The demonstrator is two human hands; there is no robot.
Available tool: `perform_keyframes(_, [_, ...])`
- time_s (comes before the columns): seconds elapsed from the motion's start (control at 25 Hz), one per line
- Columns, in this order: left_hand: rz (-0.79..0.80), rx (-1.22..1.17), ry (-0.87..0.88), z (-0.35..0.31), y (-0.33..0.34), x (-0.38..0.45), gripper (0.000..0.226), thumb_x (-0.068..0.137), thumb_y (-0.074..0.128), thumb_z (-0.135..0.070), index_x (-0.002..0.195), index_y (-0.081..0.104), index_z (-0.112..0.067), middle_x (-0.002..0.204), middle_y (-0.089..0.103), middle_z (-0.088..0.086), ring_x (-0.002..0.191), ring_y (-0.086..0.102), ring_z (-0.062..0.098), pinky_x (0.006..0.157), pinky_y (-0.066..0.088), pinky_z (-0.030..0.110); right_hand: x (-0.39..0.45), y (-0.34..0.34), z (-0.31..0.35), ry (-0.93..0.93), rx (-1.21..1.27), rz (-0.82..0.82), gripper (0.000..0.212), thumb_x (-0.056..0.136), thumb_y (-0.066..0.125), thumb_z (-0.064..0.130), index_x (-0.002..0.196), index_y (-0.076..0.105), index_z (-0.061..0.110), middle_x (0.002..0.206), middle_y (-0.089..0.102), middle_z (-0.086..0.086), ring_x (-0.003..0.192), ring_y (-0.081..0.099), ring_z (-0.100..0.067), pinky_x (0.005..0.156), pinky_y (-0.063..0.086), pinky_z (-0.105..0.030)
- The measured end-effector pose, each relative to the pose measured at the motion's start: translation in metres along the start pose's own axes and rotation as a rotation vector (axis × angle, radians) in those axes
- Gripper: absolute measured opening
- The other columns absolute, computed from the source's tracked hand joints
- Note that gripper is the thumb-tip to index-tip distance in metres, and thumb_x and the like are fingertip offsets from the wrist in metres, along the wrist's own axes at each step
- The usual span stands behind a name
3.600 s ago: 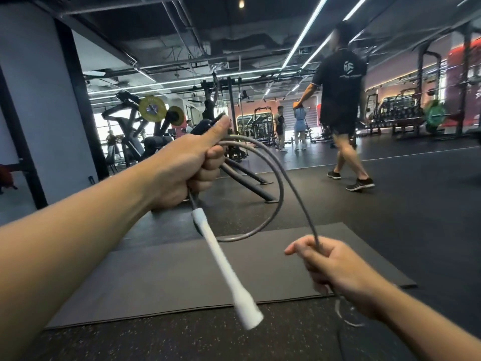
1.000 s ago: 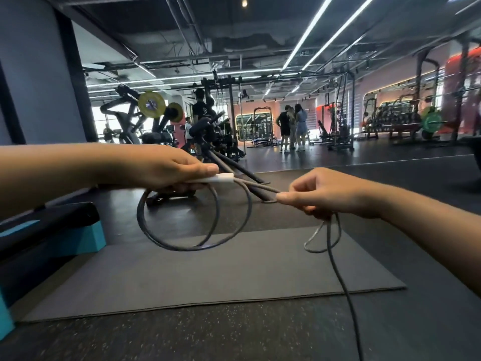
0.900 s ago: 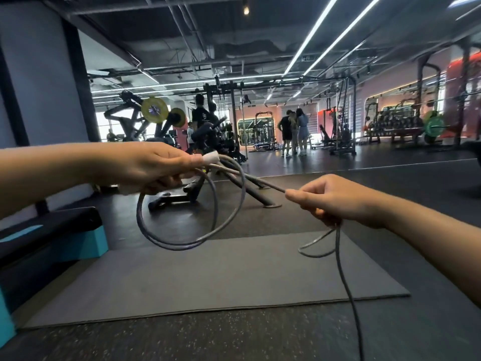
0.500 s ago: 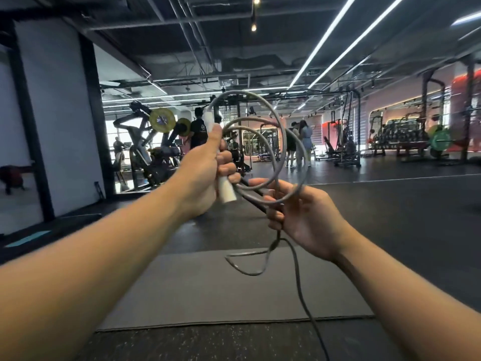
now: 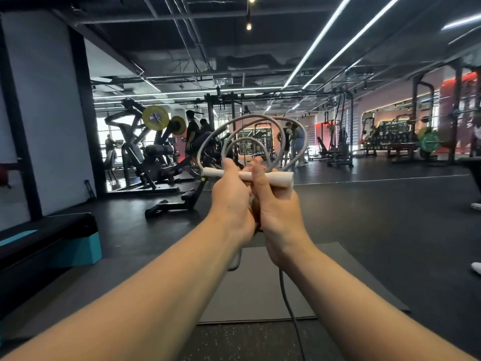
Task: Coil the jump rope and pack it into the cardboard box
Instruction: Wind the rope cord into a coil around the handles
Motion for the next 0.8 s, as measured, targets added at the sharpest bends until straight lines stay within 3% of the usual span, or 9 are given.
perform_keyframes(0.16, [-0.076,0.205,-0.034,-0.002,-0.028,0.008,0.039,0.094,0.061,-0.044,0.12,0.066,-0.015,0.136,0.063,0.01,0.12,0.06,0.023,0.098,0.044,0.041,0.011,-0.007,0.011,-0.027,-0.147,0.049,0.028,0.101,0.058,0.033,0.092,0.066,0.008,0.046,0.053,0.01,0.041,0.049,-0.004,0.043,0.041,-0.021])
perform_keyframes(0.28, [-0.33,0.459,-0.006,-0.026,-0.065,0.002,0.097,0.068,0.083,-0.039,0.149,0.035,-0.018,0.145,0.046,0.006,0.13,0.047,0.03,0.102,0.041,0.042,0.02,-0.007,0.015,-0.005,-0.318,0.209,0.03,0.102,0.056,0.037,0.093,0.059,0.008,0.052,0.027,0.002,0.039,0.024,-0.009,0.038,0.021,-0.022])
perform_keyframes(0.36, [-0.281,0.89,0.389,-0.074,-0.052,-0.004,0.116,0.068,0.085,-0.026,0.158,0.011,-0.027,0.158,0.028,0.004,0.143,0.031,0.027,0.112,0.032,0.042,0.02,-0.001,0.022,0.013,-0.519,0.39,0.032,0.103,0.054,0.037,0.084,0.058,0.011,0.055,0.026,-0.002,0.044,0.023,-0.012,0.043,0.017,-0.026])
perform_keyframes(0.44, [0.049,1.421,0.914,-0.107,0.008,-0.031,0.108,0.071,0.08,-0.019,0.158,0.016,-0.03,0.165,0.018,-0.001,0.151,0.015,0.017,0.123,0.016,0.042,0.013,0.007,0.03,0.02,-0.838,0.597,0.036,0.103,0.053,0.038,0.084,0.058,0.008,0.061,0.034,-0.007,0.052,0.031,-0.018,0.049,0.025,-0.033])
perform_keyframes(0.48, [0.282,1.623,1.027,-0.105,0.035,-0.045,0.1,0.073,0.077,-0.018,0.157,0.022,-0.031,0.163,0.022,-0.007,0.149,0.015,0.01,0.124,0.012,0.035,0.011,0.01,0.032,0.019,-0.999,0.69,0.041,0.103,0.053,0.04,0.086,0.057,0.003,0.066,0.04,-0.008,0.056,0.036,-0.02,0.051,0.031,-0.033])
perform_keyframes(0.52, [0.503,1.764,0.982,-0.097,0.048,-0.047,0.089,0.078,0.074,-0.021,0.154,0.029,-0.033,0.157,0.031,-0.014,0.145,0.021,0.003,0.121,0.015,0.024,0.009,0.014,0.033,0.019,-1.126,0.768,0.046,0.102,0.053,0.041,0.089,0.056,-0.003,0.069,0.044,-0.008,0.059,0.04,-0.021,0.054,0.036,-0.034])
perform_keyframes(0.6, [0.735,1.963,0.635,-0.075,0.054,-0.039,0.053,0.091,0.064,-0.037,0.141,0.045,-0.037,0.13,0.053,-0.023,0.124,0.048,0.004,0.096,0.038,0.014,0.006,0.02,0.036,0.03,-1.281,0.883,0.042,0.101,0.056,0.039,0.09,0.06,0.0,0.071,0.05,-0.004,0.059,0.045,-0.013,0.054,0.04,-0.026])
perform_keyframes(0.68, [0.713,2.078,0.373,-0.056,0.048,-0.03,0.034,0.096,0.05,-0.056,0.119,0.057,-0.032,0.097,0.067,-0.019,0.095,0.064,0.013,0.073,0.042,0.02,0.005,0.025,0.039,0.039,-1.384,0.965,0.028,0.1,0.059,0.036,0.087,0.065,0.012,0.064,0.055,0.011,0.051,0.045,0.0,0.049,0.038,-0.012])
perform_keyframes(0.8, [0.713,1.961,0.244,-0.039,0.037,-0.021,0.046,0.099,0.04,-0.059,0.085,0.064,-0.023,0.077,0.077,-0.004,0.068,0.07,0.02,0.069,0.052,0.03,0.009,0.022,0.043,0.035,-1.451,1.002,0.027,0.096,0.064,0.041,0.084,0.07,0.017,0.057,0.051,0.009,0.049,0.041,-0.003,0.049,0.035,-0.018])
Point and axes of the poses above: each hand's wrist, its own x-axis towards the middle knuckle, its own y-axis out of the palm, z = x × y, the point moved 9 cm from there along x, towards the middle knuckle
